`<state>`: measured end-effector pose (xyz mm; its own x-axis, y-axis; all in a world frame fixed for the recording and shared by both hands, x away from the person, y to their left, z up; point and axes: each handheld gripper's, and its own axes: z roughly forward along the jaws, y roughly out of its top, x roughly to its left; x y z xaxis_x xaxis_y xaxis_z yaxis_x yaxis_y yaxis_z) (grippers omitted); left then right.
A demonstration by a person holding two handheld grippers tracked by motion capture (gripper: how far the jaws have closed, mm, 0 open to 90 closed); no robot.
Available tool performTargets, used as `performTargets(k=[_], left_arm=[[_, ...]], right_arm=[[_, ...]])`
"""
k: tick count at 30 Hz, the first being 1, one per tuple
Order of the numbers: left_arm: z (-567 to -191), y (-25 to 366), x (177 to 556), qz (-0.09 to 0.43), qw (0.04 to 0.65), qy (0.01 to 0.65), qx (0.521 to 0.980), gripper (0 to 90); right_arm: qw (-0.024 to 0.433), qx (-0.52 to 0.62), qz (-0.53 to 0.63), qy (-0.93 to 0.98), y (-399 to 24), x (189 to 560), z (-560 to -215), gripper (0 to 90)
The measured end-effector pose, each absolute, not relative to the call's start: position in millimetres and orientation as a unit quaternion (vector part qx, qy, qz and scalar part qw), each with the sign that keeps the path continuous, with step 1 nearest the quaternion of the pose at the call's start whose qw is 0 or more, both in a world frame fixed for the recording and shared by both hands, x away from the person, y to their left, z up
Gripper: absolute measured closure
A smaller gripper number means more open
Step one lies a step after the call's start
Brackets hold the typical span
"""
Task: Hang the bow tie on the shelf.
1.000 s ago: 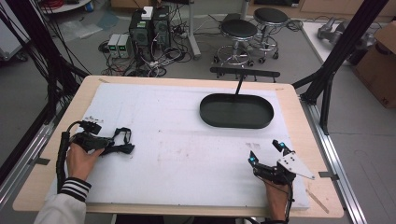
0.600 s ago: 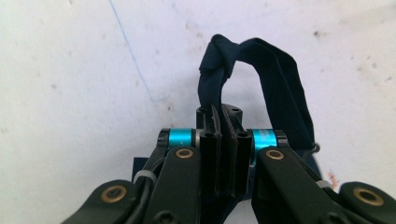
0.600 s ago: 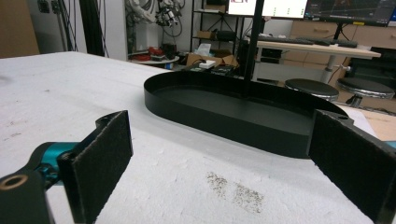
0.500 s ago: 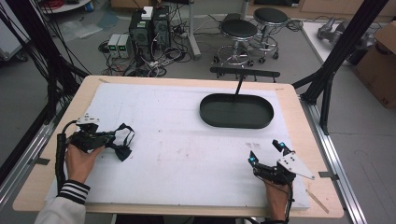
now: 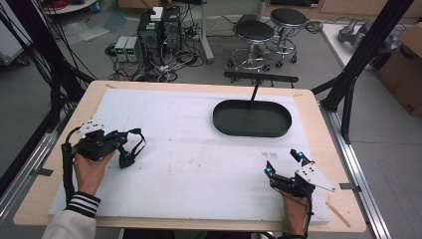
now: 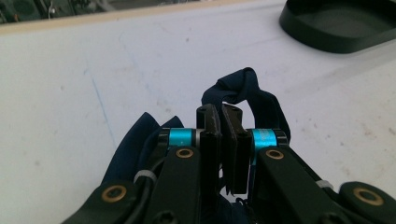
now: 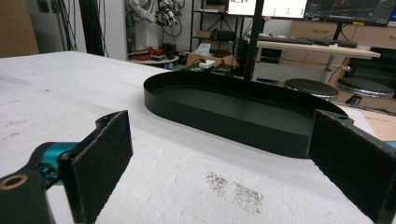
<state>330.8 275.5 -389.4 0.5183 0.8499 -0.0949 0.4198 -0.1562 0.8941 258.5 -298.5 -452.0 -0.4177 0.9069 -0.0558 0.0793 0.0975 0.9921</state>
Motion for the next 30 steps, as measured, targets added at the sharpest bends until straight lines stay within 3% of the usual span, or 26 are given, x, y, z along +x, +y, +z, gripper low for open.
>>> performTargets(k=[9, 30], left_arm=[[-374, 258, 330, 0.242, 0.548, 0.398, 0.695, 85.8], [-350, 208, 353, 0.217, 0.589, 0.347, 0.697, 85.8]], right_arm=[[0.38, 0.384, 0.549, 0.637, -299, 259, -452, 5.9], [0.378, 0.386, 0.55, 0.636, -299, 259, -452, 5.9]])
